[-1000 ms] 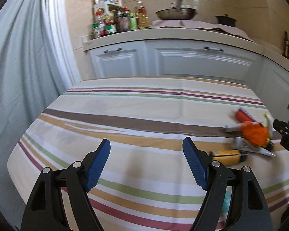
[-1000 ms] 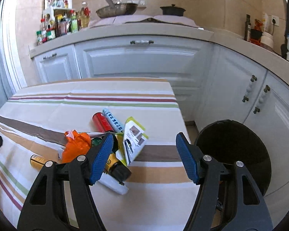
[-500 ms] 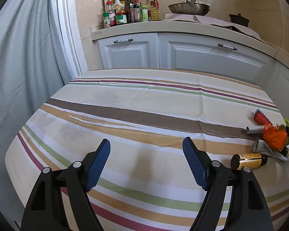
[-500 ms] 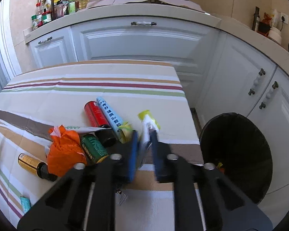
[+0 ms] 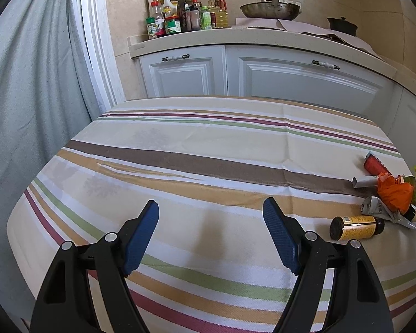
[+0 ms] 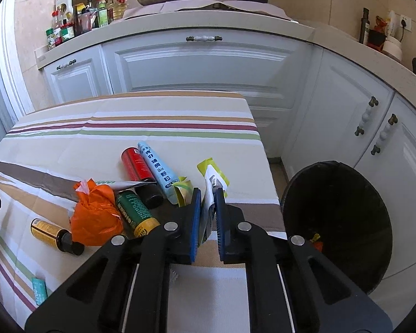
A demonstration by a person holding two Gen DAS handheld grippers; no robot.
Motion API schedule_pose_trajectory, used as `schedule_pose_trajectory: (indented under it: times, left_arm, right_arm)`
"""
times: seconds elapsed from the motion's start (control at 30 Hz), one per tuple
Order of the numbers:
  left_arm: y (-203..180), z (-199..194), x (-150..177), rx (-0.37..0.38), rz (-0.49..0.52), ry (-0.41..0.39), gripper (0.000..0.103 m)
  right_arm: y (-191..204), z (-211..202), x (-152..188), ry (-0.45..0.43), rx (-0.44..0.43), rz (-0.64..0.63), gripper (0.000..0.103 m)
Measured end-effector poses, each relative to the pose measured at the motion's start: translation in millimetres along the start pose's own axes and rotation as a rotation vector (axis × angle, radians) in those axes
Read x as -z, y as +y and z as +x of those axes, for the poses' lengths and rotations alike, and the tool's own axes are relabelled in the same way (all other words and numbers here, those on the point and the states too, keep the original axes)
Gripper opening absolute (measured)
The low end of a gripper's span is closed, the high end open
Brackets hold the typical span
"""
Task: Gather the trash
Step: 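Grasp the teal tube with the left gripper while the right holds the wrapper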
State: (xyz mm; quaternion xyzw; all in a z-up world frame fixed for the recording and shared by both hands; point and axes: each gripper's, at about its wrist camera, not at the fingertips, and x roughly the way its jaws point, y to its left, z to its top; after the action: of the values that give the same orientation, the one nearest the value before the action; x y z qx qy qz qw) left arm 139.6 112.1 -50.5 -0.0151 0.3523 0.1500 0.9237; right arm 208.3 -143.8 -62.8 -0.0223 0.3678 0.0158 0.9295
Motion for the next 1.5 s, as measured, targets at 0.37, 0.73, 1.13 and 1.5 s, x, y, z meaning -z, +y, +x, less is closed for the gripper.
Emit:
schedule_pose_trajectory:
  times: [0.37, 0.73, 1.13, 1.5]
  left_arm:
    - [-11.1, -12.5, 5.5, 0.029, 0.02, -0.012, 0.075]
    - [-45.8, -47.5, 25.5, 0.098, 0.094, -0.036, 0.075]
    - [-80.7, -77.3, 56.8, 0.14, 0.174, -0.054, 0.075]
    - [-91.4, -63.4, 91.8, 0.197, 0.177, 0.068, 0.075]
  right_arm:
    - [-7.3, -25.0, 9.7, -0.037, 0.0, 0.012, 0.01]
    - [-21.9, -69.7, 43.8, -0.07, 0.0, 0.032, 0.01]
    - [-40.2, -102.8, 91.2, -0.08, 0.007, 0.067, 0.01]
    - [-53.7, -111.3, 115.1, -0.081, 0.017, 0.101, 0.01]
